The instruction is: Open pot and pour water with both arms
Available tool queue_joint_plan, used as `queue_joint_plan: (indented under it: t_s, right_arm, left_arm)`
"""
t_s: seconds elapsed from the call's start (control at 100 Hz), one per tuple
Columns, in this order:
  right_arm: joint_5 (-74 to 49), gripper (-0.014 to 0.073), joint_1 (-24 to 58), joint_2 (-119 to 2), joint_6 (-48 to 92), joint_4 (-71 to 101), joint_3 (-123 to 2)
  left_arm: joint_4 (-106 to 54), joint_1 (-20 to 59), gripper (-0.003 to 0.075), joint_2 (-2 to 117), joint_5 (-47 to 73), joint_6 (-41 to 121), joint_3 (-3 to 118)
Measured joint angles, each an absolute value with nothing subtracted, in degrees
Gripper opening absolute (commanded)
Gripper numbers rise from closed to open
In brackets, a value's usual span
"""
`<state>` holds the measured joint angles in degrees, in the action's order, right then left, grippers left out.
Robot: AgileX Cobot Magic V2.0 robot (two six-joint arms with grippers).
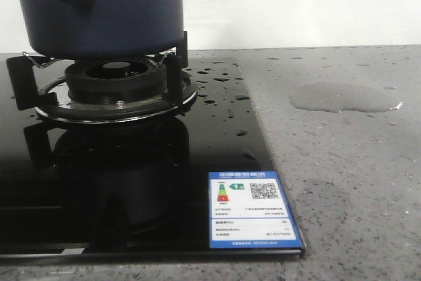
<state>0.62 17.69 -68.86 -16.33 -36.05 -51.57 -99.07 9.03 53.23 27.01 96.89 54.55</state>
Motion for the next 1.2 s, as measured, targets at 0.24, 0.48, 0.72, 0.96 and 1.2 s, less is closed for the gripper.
queue_joint_plan:
  t_s: [0.24, 0.48, 0.72, 0.96, 1.2]
  right_arm:
    - [17.74, 0.0162, 9.50, -66.37, -16.72, -30.16, -30.51]
    - [23.16, 0.0281, 8.45, -68.15, -16.76, -24.77, -24.98]
    - [26.01, 0.0661, 8.31, -68.94, -16.89, -24.11, -24.77]
    - [26.52, 0.0654, 8.31, -61.77, -17.11, -24.09, -24.77]
    - [26.74, 0.0628, 8.31, -48.49, -17.88, -24.09, -24.77]
  left_arm:
    - [-99.07, 9.03, 0.0283, 53.59, 27.01, 96.89, 53.01]
    - [-99.07, 9.03, 0.0283, 54.72, 27.01, 96.89, 52.87]
    - [-99.07, 9.03, 0.0283, 55.08, 27.78, 96.89, 52.87]
    - [-99.07, 9.03, 0.0283, 56.21, 30.60, 96.89, 52.87]
    - [-99.07, 11.05, 0.0283, 62.06, 30.89, 98.21, 52.87]
